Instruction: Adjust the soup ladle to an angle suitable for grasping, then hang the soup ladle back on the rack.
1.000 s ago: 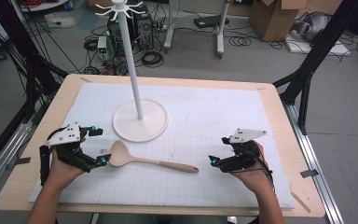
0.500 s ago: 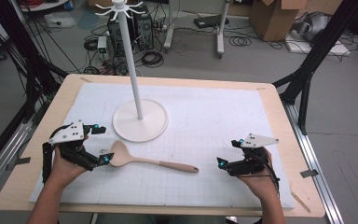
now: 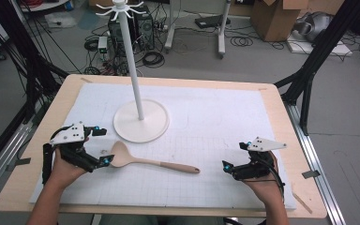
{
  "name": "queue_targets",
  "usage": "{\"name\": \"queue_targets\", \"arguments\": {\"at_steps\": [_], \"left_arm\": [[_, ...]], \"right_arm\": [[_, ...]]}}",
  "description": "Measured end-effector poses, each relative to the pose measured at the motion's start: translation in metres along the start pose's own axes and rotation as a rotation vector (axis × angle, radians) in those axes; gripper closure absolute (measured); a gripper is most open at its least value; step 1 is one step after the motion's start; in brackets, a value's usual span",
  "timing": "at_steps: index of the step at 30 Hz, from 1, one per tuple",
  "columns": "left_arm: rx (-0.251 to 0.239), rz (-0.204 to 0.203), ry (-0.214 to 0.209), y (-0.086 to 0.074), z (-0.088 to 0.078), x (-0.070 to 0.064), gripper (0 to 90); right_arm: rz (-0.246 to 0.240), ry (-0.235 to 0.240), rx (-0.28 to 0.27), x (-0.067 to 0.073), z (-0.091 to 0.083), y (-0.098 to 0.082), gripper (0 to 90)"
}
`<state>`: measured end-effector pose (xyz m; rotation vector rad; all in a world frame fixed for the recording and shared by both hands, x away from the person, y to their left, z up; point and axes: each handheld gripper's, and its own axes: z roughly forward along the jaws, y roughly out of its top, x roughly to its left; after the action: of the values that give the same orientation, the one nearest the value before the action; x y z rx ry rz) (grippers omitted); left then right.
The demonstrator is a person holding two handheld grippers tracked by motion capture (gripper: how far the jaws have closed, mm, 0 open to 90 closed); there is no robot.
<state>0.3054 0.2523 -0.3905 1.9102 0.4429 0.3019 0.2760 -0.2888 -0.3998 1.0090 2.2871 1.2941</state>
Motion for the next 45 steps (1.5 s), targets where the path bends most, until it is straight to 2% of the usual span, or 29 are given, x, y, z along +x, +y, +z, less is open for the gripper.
{"name": "queue_targets", "arguments": {"at_steps": [7, 15, 21, 26, 31, 38, 45], "left_arm": [[0.000, -0.003, -0.003, 0.000, 0.002, 0.000, 1.7], [-0.001, 0.007, -0.005, 0.003, 0.001, -0.002, 1.7], [0.000, 0.013, -0.026, 0.008, 0.003, -0.003, 1.7], [0.054, 0.028, -0.017, 0.015, 0.013, -0.007, 1.8], [0.086, 0.062, -0.042, 0.033, 0.027, -0.012, 1.7], [0.169, 0.107, -0.110, 0.055, 0.050, -0.013, 1.8], [0.255, 0.114, -0.181, 0.061, 0.081, -0.012, 1.8]], "right_arm": [[-0.009, -0.007, -0.013, 0.001, -0.001, 0.003, 0.1], [-0.015, -0.004, -0.002, 0.002, -0.002, 0.004, 0.1], [-0.011, -0.008, -0.010, 0.002, -0.007, 0.005, 0.1], [-0.010, -0.009, -0.024, 0.000, -0.009, 0.005, 0.1], [-0.021, -0.004, -0.005, 0.002, -0.005, 0.006, 0.1], [-0.033, 0.007, 0.009, 0.003, 0.001, 0.007, 0.2], [-0.031, 0.009, 0.016, 0.003, 0.001, 0.006, 0.2]]}}
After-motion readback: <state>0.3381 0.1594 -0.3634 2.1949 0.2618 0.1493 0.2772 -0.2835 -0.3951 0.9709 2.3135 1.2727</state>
